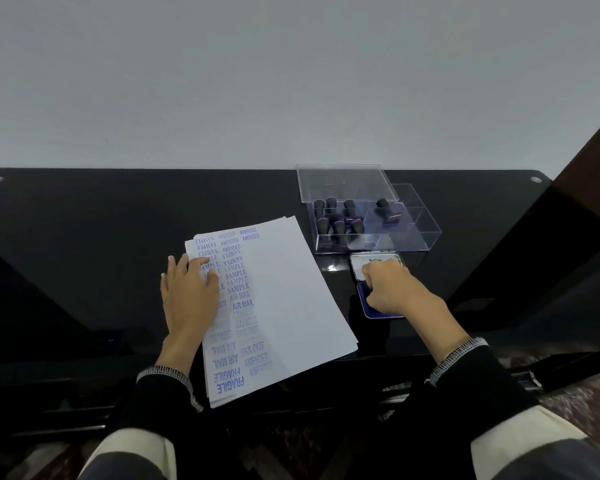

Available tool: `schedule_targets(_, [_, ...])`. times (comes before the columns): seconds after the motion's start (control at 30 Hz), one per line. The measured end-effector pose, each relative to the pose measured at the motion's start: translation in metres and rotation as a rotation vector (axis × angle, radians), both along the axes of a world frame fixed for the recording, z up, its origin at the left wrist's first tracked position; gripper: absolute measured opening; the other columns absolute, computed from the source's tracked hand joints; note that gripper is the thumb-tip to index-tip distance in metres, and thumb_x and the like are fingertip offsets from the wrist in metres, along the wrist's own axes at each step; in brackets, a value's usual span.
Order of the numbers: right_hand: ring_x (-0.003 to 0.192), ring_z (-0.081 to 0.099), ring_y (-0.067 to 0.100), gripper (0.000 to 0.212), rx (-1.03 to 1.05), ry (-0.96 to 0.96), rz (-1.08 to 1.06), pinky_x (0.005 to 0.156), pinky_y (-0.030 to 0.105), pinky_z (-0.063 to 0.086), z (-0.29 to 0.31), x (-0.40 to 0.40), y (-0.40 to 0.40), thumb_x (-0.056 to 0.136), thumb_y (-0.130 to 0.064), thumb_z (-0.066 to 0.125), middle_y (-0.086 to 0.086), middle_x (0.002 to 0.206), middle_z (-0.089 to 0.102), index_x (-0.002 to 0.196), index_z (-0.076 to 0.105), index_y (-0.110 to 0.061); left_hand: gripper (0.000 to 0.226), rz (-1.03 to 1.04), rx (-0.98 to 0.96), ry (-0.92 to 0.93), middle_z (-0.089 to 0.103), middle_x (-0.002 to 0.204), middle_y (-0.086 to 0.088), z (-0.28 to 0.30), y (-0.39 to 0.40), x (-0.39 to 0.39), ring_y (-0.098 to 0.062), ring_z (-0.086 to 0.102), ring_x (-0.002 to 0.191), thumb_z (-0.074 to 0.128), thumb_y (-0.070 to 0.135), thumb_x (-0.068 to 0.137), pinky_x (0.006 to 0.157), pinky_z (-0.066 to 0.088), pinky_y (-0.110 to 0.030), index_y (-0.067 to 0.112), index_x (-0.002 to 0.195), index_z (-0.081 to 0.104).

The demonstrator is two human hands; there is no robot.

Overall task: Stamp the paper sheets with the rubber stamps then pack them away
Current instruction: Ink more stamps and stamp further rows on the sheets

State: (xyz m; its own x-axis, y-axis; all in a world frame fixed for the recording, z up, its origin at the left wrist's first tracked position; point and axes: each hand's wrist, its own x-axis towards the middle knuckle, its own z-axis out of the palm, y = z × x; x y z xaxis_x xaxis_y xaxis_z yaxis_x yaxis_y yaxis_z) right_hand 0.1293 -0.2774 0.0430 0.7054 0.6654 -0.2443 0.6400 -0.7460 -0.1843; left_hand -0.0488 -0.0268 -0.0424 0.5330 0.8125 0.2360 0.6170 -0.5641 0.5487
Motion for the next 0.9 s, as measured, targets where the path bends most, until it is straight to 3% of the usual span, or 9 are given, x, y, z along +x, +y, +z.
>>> schedule_targets(0.3, [0.077, 0.048, 0.026, 0.018, 0.002, 0.020, 0.005, 0.061, 0.033, 0.041, 0.000, -0.002, -0.002, 0.078, -0.004, 0.050, -0.002, 0.075, 0.037, 0.071, 0.038, -0.015, 0.033, -0.012, 0.005, 0.020, 0.043, 0.145, -0.005, -0.002, 0.004, 0.002, -0.025, 0.015, 0.147, 0.047, 0.028, 0.098, 0.119, 0.011, -0.048, 0.015, 0.127, 0.054])
schedule_targets(0.43, [0.080, 0.050, 0.026, 0.020, 0.017, 0.118, -0.049, 0.065, 0.034, 0.044, 0.002, 0.005, -0.005, 0.082, -0.012, 0.050, 0.001, 0.078, 0.045, 0.069, 0.037, -0.020, 0.036, -0.019, -0.018, 0.049, 0.039, 0.149, 0.000, 0.001, 0.004, 0.005, -0.021, 0.013, 0.147, 0.047, 0.037, 0.096, 0.117, 0.006, -0.049, 0.021, 0.128, 0.052])
schedule_targets(0.57, [0.075, 0.056, 0.024, 0.024, 0.267, 0.099, -0.221, 0.059, 0.029, 0.044, -0.007, 0.012, -0.016, 0.092, -0.025, 0.055, 0.004, 0.079, 0.056, 0.071, 0.054, -0.012, 0.038, -0.030, -0.019, 0.060, 0.037, 0.151, 0.001, 0.002, 0.004, 0.005, -0.020, 0.013, 0.147, 0.046, 0.041, 0.095, 0.117, 0.004, -0.049, 0.023, 0.129, 0.052])
schedule_targets(0.73, [0.076, 0.055, 0.014, 0.013, 0.576, 0.070, -0.414, 0.051, 0.014, 0.033, -0.013, 0.009, -0.028, 0.086, -0.019, 0.068, 0.000, 0.088, 0.055, 0.082, 0.057, -0.013, 0.037, -0.030, -0.014, 0.050, 0.038, 0.150, 0.000, 0.002, 0.004, 0.005, -0.020, 0.015, 0.146, 0.047, 0.040, 0.095, 0.117, 0.005, -0.049, 0.023, 0.128, 0.053])
schedule_targets(0.8, [0.075, 0.053, 0.014, 0.016, 0.672, 0.110, -0.485, 0.055, 0.016, 0.037, -0.013, 0.009, -0.031, 0.084, -0.020, 0.070, 0.002, 0.092, 0.057, 0.087, 0.058, -0.011, 0.037, -0.029, -0.009, 0.056, 0.038, 0.150, 0.000, 0.002, 0.004, 0.004, -0.021, 0.016, 0.146, 0.047, 0.040, 0.095, 0.117, 0.005, -0.050, 0.024, 0.128, 0.053])
schedule_targets(0.9, [0.063, 0.056, 0.014, 0.017, 0.756, 0.195, -0.524, 0.054, 0.020, 0.042, -0.013, 0.007, -0.039, 0.083, -0.024, 0.071, 0.006, 0.076, 0.063, 0.081, 0.062, -0.009, 0.038, -0.028, -0.002, 0.069, 0.037, 0.150, 0.000, 0.002, 0.004, 0.004, -0.021, 0.016, 0.146, 0.047, 0.041, 0.095, 0.117, 0.005, -0.050, 0.024, 0.129, 0.052])
